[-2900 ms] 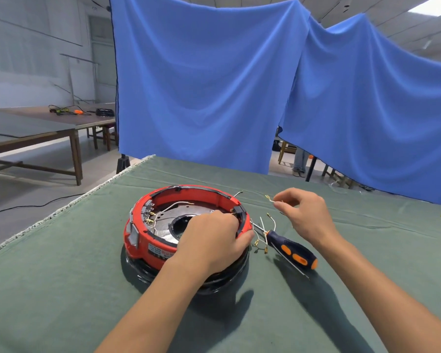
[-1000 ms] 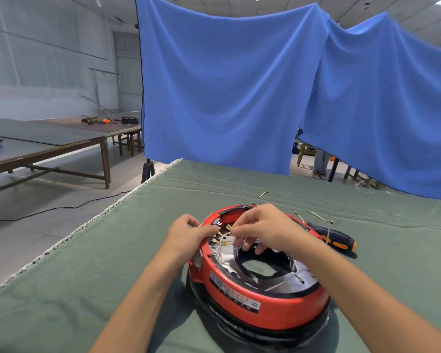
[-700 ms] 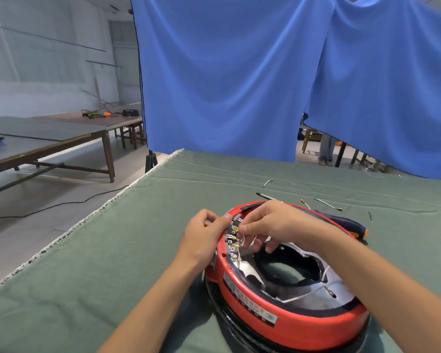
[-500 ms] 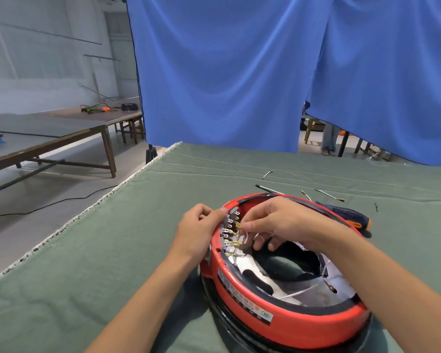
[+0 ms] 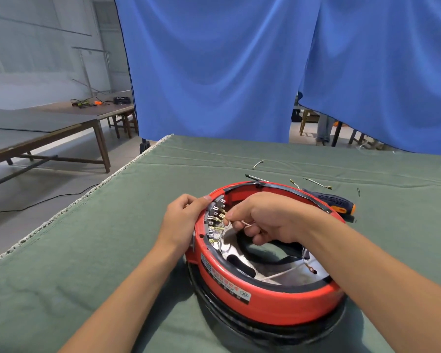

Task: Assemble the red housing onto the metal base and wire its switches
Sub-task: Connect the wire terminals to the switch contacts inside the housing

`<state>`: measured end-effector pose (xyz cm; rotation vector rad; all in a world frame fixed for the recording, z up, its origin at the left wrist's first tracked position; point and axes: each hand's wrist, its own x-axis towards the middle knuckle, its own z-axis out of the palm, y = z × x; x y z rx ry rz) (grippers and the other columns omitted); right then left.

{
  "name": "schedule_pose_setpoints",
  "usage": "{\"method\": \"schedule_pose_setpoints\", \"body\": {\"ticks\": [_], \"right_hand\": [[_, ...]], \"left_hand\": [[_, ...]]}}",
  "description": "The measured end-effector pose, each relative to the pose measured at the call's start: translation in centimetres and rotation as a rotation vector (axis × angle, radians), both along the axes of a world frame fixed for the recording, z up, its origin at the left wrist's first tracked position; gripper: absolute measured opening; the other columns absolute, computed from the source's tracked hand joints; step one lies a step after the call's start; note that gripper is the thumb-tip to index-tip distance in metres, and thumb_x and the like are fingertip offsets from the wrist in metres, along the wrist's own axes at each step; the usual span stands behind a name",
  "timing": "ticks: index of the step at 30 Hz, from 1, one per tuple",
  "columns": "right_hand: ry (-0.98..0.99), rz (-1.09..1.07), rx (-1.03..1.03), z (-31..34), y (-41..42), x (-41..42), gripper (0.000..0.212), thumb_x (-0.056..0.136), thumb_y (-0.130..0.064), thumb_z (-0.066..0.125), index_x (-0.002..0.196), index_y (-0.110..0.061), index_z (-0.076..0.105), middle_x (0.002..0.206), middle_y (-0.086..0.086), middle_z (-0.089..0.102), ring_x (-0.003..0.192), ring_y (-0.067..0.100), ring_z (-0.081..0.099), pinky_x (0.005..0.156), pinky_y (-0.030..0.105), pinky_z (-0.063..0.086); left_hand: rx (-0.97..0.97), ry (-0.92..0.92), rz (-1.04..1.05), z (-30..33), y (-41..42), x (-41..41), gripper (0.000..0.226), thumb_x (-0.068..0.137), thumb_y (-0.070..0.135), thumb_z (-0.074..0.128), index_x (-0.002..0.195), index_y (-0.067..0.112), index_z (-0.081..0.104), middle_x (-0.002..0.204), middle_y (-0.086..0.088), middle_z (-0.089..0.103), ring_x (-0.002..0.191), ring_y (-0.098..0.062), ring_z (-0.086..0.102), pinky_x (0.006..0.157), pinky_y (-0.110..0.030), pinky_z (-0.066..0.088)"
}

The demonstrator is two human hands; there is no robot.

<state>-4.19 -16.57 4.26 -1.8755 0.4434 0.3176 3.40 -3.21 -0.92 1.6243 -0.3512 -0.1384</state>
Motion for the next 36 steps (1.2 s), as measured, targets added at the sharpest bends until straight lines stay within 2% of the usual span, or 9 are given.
{"method": "schedule_pose_setpoints", "body": {"ticks": [3,6,15,24,30,33,36], "right_hand": [[0.017,-0.044,-0.011,-0.1,0.1,0.1,0.022,0.093,-0.015,0.052,0.072,-0.017,0.06,0.049,-0.009,0.046,0.036,0.003,0.033,0.038,0.014,0.031],[0.02,-0.07,-0.005,-0.2,0.2,0.2,0.021,0.093,-0.015,0.054,0.073,-0.016,0.06,0.054,-0.007,0.046,0.038,0.004,0.034,0.039,0.014,0.031],[0.034,-0.087,0.029,-0.5,0.3,0.6,0.015,0.093,-0.017,0.053,0.08,-0.016,0.059,0.057,-0.005,0.047,0.034,0.003,0.034,0.034,0.013,0.031],[0.04,-0.08,0.001,-0.5,0.2,0.8,0.013,0.093,-0.019,0.054,0.081,-0.018,0.06,0.056,-0.006,0.046,0.034,0.003,0.033,0.035,0.014,0.03],[0.041,-0.085,0.045,-0.6,0.3,1.0,0.016,0.093,-0.015,0.052,0.078,-0.015,0.057,0.056,-0.004,0.044,0.031,0.003,0.029,0.03,0.014,0.023],[0.028,-0.088,0.094,-0.7,0.4,1.3,0.023,0.095,-0.011,0.048,0.073,-0.012,0.056,0.058,-0.002,0.043,0.028,0.002,0.023,0.028,0.012,0.015],[0.021,-0.102,0.117,-0.8,0.5,1.6,0.025,0.096,-0.009,0.047,0.072,-0.01,0.056,0.057,-0.001,0.043,0.027,0.002,0.023,0.027,0.012,0.014]], "left_hand": [[-0.014,0.016,-0.003,-0.1,0.0,0.0,0.03,0.088,0.022,0.063,0.087,-0.008,0.061,0.075,-0.015,0.063,0.067,-0.025,0.059,0.068,-0.037,0.047],[-0.027,0.038,-0.018,-0.2,0.0,0.1,0.023,0.088,0.023,0.063,0.082,0.0,0.06,0.07,-0.011,0.063,0.06,-0.022,0.058,0.062,-0.033,0.046],[-0.021,0.027,-0.021,-0.2,0.0,0.1,0.031,0.088,0.023,0.063,0.092,-0.007,0.061,0.07,-0.011,0.064,0.058,-0.02,0.06,0.061,-0.032,0.048],[-0.016,0.01,-0.011,-0.2,0.0,0.1,0.032,0.088,0.024,0.062,0.092,-0.007,0.061,0.069,-0.009,0.064,0.059,-0.02,0.059,0.06,-0.032,0.047],[0.003,0.011,0.001,-0.2,-0.1,0.0,0.024,0.088,0.027,0.062,0.074,0.01,0.052,0.066,-0.007,0.059,0.061,-0.022,0.056,0.065,-0.035,0.044],[0.002,0.009,0.006,-0.1,-0.2,-0.1,0.027,0.089,0.026,0.061,0.069,0.013,0.047,0.067,-0.009,0.057,0.064,-0.023,0.053,0.067,-0.037,0.041],[0.013,-0.005,0.01,-0.1,-0.3,-0.2,0.03,0.09,0.025,0.06,0.066,0.015,0.044,0.066,-0.007,0.053,0.065,-0.021,0.05,0.066,-0.035,0.038]]}}
